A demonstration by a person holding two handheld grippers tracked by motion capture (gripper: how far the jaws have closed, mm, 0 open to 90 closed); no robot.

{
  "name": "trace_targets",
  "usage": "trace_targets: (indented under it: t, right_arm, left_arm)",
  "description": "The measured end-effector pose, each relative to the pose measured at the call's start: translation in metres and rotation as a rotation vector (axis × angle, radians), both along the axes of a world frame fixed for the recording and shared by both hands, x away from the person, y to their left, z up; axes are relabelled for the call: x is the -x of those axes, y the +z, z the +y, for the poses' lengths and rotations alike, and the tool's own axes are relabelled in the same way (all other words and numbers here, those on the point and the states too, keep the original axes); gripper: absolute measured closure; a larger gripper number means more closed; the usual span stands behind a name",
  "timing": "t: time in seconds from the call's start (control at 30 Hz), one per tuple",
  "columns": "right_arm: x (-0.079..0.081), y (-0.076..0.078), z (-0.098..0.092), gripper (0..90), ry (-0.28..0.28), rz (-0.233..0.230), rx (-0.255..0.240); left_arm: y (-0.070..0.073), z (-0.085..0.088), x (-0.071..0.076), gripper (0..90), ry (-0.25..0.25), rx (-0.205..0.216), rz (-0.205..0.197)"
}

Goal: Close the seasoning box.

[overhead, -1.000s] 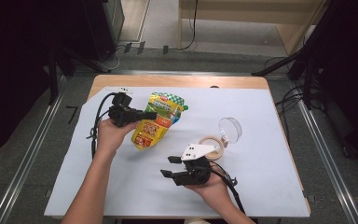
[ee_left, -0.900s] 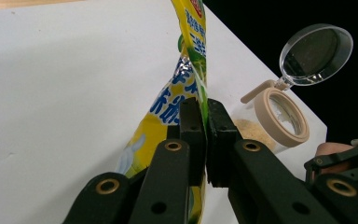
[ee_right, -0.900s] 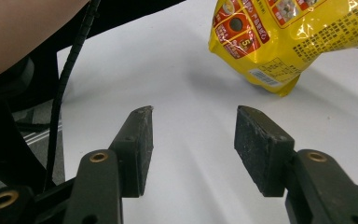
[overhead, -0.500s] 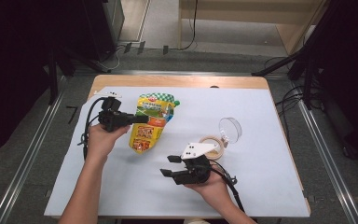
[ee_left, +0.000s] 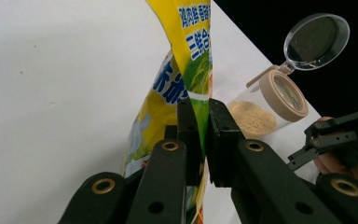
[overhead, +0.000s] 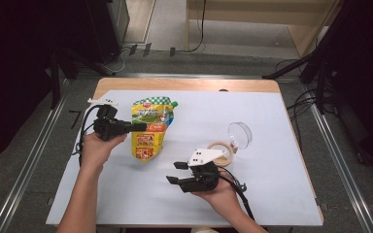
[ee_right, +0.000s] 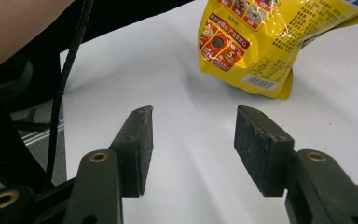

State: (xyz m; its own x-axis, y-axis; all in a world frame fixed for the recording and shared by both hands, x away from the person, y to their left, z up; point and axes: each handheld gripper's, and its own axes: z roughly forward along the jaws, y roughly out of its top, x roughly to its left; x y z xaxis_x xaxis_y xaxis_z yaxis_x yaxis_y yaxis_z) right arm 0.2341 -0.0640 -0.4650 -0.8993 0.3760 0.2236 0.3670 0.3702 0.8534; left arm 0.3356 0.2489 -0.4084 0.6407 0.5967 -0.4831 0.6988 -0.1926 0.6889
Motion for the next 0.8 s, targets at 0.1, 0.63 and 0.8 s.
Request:
trace_targets:
  t: [0.1,0.63,0.8]
  right_arm:
    - [0.000,-0.001,0.000,47.9,0.002,0.001,0.001]
    - [0.001,-0.001,0.003,47.9,0.009,0.000,0.009]
    - [0.001,-0.002,0.003,47.9,0.010,-0.001,0.014]
  left_arm:
    - [0.000,0.002,0.003,85.7,-0.010,-0.007,-0.004]
    - [-0.002,0.015,0.013,78.5,-0.009,0.023,-0.005]
    - [0.001,0.018,0.014,72.3,-0.018,0.050,-0.027]
